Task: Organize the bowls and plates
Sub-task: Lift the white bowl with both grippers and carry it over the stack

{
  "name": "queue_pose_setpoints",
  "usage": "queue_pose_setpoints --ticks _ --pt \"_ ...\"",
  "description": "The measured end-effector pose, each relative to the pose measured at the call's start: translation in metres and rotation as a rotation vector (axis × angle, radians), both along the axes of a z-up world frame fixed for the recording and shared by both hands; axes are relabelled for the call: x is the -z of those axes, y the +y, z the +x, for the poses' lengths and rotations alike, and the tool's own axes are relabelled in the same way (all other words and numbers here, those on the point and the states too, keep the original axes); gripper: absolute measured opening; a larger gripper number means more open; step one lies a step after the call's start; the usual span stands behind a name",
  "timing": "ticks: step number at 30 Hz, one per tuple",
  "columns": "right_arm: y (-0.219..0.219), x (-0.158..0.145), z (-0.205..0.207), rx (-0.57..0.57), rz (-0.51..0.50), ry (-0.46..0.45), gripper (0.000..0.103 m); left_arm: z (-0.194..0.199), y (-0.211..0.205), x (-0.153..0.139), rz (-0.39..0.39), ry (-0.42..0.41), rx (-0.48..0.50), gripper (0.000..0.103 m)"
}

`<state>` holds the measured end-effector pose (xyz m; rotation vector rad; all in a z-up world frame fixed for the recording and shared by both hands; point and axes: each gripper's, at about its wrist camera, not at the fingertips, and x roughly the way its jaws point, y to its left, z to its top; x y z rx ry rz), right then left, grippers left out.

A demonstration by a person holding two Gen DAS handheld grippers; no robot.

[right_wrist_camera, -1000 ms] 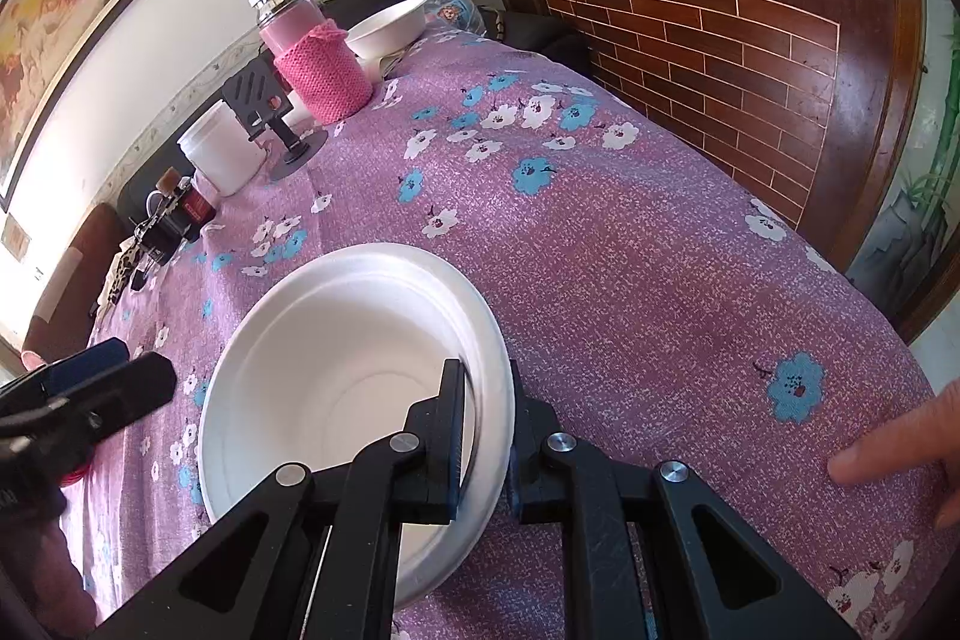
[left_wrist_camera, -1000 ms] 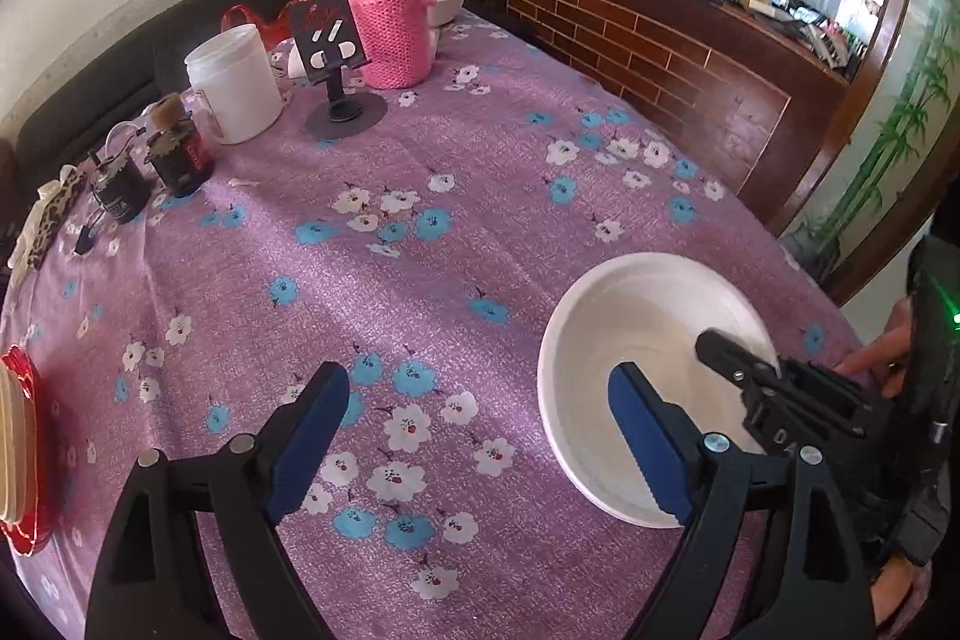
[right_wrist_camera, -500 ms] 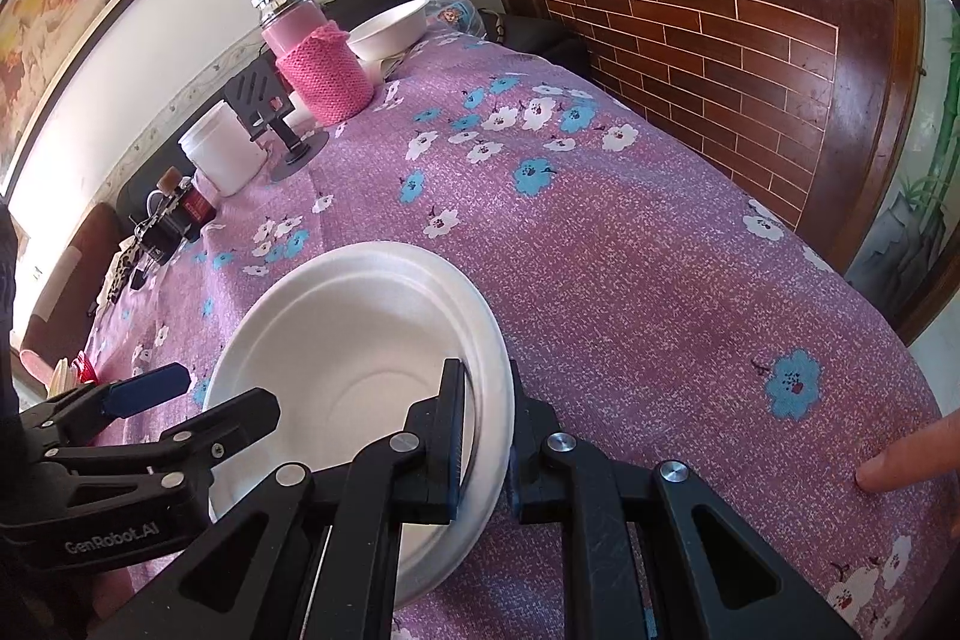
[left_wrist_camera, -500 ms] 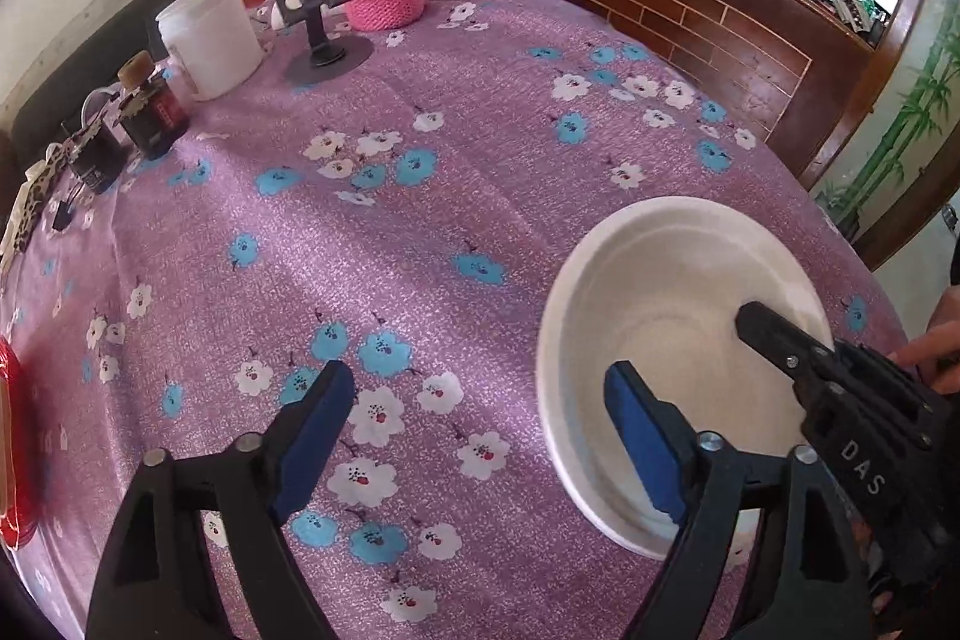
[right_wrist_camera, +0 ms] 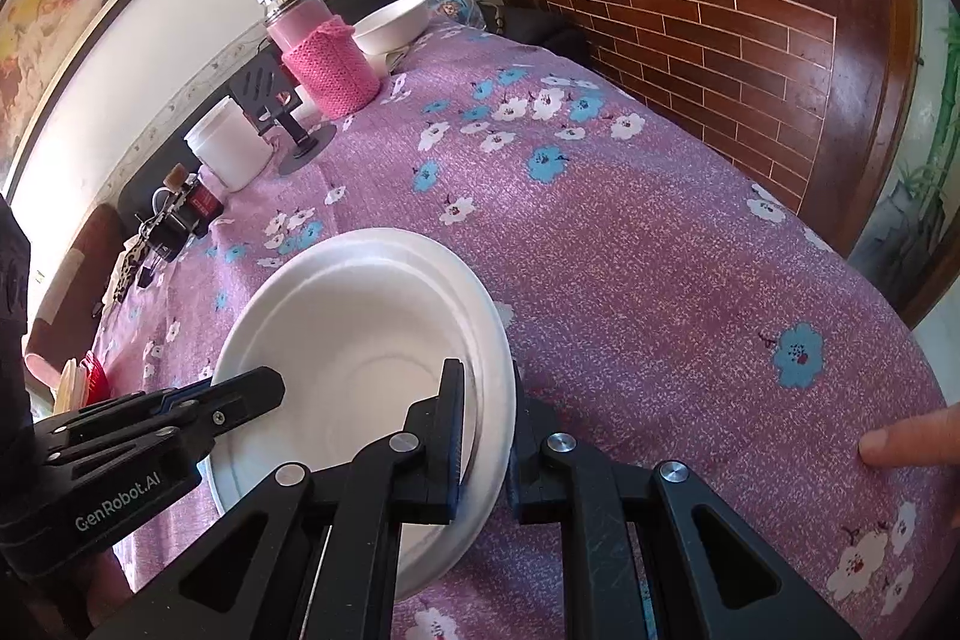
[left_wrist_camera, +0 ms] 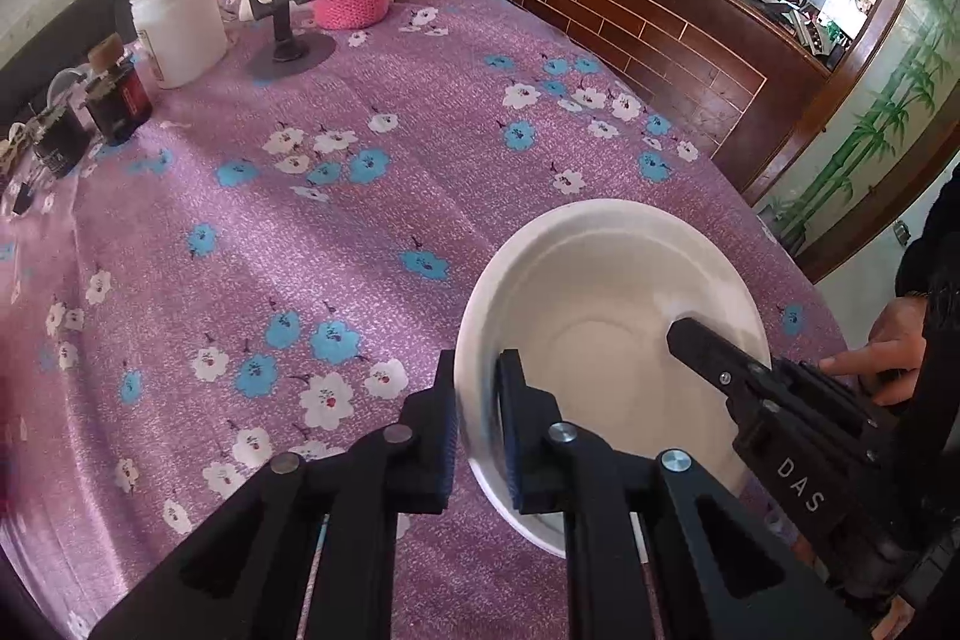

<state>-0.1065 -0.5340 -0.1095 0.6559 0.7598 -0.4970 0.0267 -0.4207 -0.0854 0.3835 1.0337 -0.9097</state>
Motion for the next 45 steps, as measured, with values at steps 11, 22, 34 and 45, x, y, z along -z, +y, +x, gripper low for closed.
queue_pose_setpoints --ticks 11,22,34,45 --pt "0.058 -0.024 0.035 -0.098 -0.036 -0.006 0.011 0.023 0.078 -0.022 -0.011 -0.042 -0.12 0.013" --pt "0.189 -0.06 0.135 -0.349 -0.057 -0.062 0.011 0.083 0.235 -0.06 -0.003 -0.119 -0.403 0.015" --pt "0.315 -0.094 0.24 -0.551 -0.014 -0.148 0.012 0.141 0.361 -0.084 0.062 -0.184 -0.599 0.019" --pt "0.358 -0.081 0.306 -0.583 -0.03 -0.129 0.012 0.201 0.388 -0.062 0.139 -0.191 -0.679 0.024"
